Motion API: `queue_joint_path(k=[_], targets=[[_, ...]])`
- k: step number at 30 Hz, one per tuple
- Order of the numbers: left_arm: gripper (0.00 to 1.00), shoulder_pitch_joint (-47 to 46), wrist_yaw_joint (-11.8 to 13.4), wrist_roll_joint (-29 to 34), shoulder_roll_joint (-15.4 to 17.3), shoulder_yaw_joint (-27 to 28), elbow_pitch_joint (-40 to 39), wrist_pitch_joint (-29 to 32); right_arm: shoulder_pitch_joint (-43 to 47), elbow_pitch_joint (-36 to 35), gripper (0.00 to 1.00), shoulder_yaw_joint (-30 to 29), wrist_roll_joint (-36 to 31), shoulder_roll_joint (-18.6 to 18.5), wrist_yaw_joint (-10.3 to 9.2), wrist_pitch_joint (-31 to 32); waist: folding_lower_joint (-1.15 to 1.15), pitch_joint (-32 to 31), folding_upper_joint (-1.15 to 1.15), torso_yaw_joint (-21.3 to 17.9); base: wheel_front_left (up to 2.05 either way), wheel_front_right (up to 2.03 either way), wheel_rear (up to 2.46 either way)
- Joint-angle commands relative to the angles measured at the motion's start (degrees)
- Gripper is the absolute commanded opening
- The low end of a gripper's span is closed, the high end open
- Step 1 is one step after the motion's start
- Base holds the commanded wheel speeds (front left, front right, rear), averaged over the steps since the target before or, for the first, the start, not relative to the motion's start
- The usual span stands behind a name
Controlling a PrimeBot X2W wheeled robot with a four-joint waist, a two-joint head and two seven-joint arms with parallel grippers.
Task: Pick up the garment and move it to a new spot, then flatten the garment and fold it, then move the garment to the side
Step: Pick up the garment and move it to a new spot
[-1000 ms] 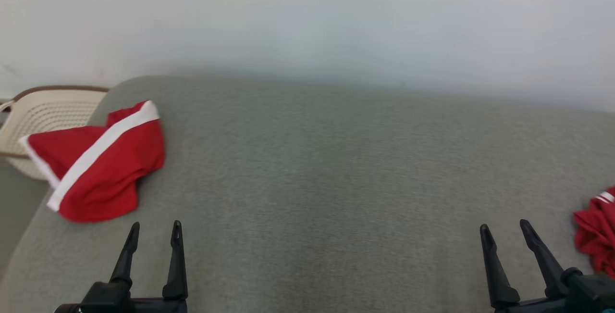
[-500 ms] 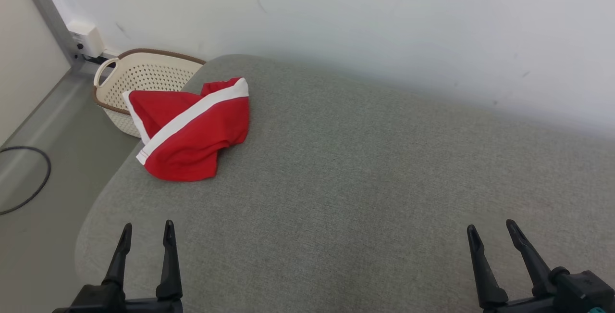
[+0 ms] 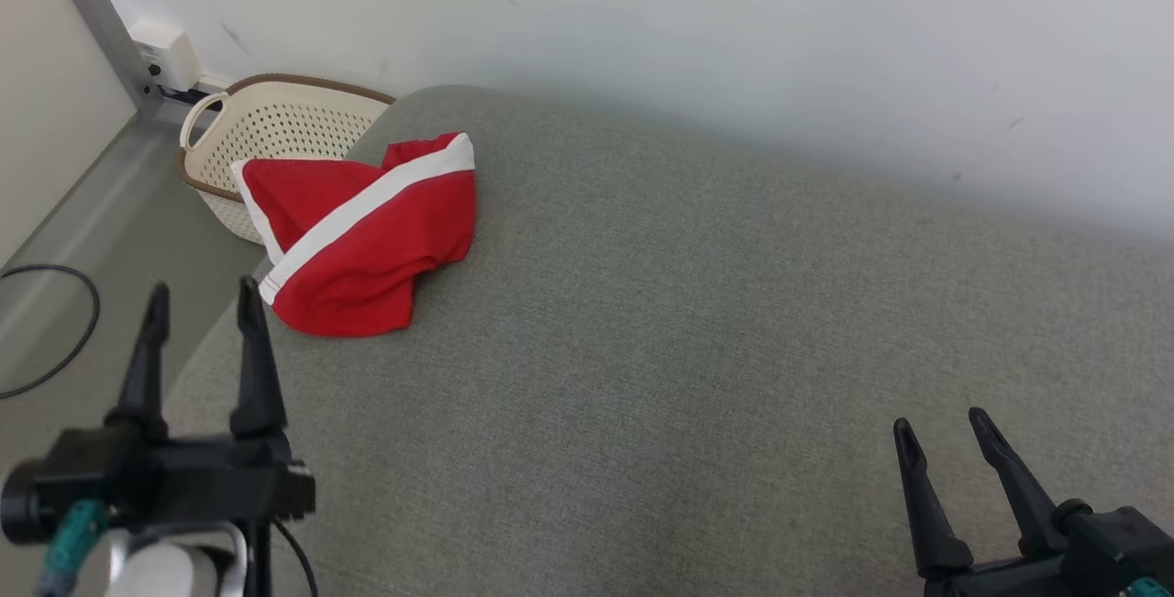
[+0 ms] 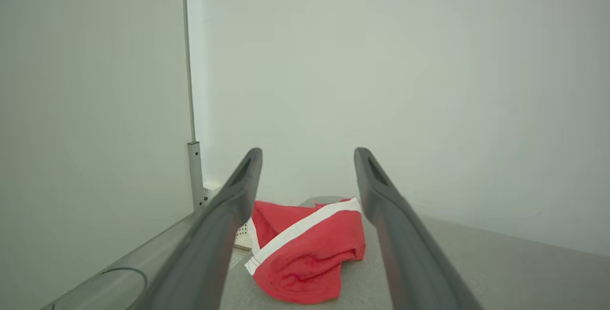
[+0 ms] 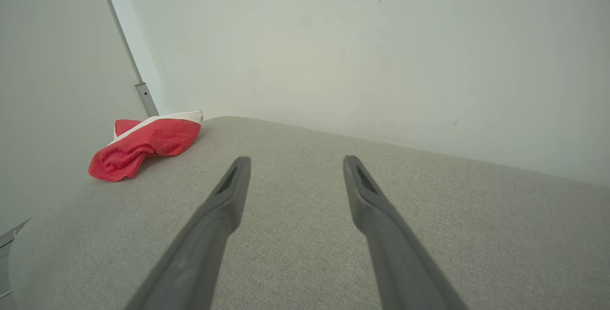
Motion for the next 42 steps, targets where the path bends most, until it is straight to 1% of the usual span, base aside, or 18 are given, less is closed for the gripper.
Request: queue_joint_path(k=[1,4,7,13,19,22,26,29,34,37,39,40,41,42], targets=[[1.00,-2.14,-0.23,0.19,0.73,0.84,0.31,-0.44,-0.64,-0.40,1.00,0.06,0.31,-0.45,-0.04,0.08,0.00,0.92,-0.01,-0.82,0.00,0.00,0.00],[1.00,-8.00,-0.92,-0.65,1.78,2.63,2.87,-0.08,-1.27,-1.03,1.00,0.33,0.43,-1.10,-0.04,0.41,0.00,2.61,-0.01,-2.05,0.00,0.00,0.00],[1.00,-13.97,-2.21,-2.40,2.68,3.99,7.54,0.72,-2.02,-1.51,1.00,0.48,0.50,-1.99,-0.04,0.71,0.00,4.69,-0.01,-3.69,0.00,0.00,0.00],[1.00,-23.75,-5.58,-6.06,4.76,5.52,22.60,5.11,-3.66,-2.59,1.00,0.21,1.14,-3.90,-0.04,1.24,0.00,9.75,-0.01,-7.25,0.00,0.00,0.00],[1.00,-29.36,-10.20,-9.59,6.39,5.80,38.26,9.72,-5.31,-3.37,1.00,0.11,1.58,-5.86,-0.04,1.66,0.00,14.54,-0.01,-10.17,0.00,0.00,0.00],[1.00,-30.83,-12.34,-11.28,6.73,5.79,44.16,12.76,-6.26,-4.02,1.00,0.09,1.88,-7.07,-0.04,1.75,0.00,17.04,-0.01,-11.20,0.00,0.00,0.00],[1.00,-32.96,-14.88,-13.37,7.23,6.22,50.06,15.88,-7.50,-4.95,1.00,-0.04,2.26,-8.69,-0.04,2.16,0.00,20.32,-0.01,-12.24,0.00,0.00,0.00],[1.00,-33.75,-15.86,-15.05,7.31,7.19,53.65,16.66,-8.29,-5.73,1.00,-0.08,2.49,-9.77,-0.04,2.60,0.00,22.68,-0.01,-12.98,0.00,0.00,0.00],[1.00,-34.92,-16.67,-17.18,7.13,8.74,58.57,16.19,-9.22,-6.68,1.00,-0.50,2.94,-11.35,-0.04,3.04,0.00,25.80,-0.01,-13.78,0.00,0.00,0.00],[1.00,-35.46,-17.55,-18.37,6.46,9.29,61.07,15.56,-9.31,-6.95,1.00,-0.88,3.25,-11.91,-0.04,3.04,0.00,26.69,-0.01,-13.84,0.00,0.00,0.00],[1.00,-35.70,-17.61,-18.66,6.30,9.47,61.62,14.86,-9.33,-6.97,1.00,-1.03,3.32,-11.99,-0.04,3.07,0.00,26.79,-0.01,-13.79,0.00,0.00,0.00],[0.82,-35.97,-17.73,-18.65,6.26,9.47,62.14,14.38,-9.36,-6.95,1.00,-1.14,3.35,-12.03,-0.04,3.14,0.00,26.83,-0.01,-13.73,0.00,0.00,0.00],[0.48,-36.08,-18.03,-18.57,6.09,9.26,62.77,13.98,-9.45,-6.91,1.00,-1.19,3.39,-12.02,-0.04,3.22,0.00,26.80,-0.01,-13.68,0.00,0.00,0.00],[0.12,-36.23,-18.46,-18.77,5.79,9.32,63.30,13.28,-9.51,-6.84,1.00,-1.28,3.40,-11.97,-0.04,3.30,0.00,26.67,-0.01,-13.57,0.00,0.00,0.00]])
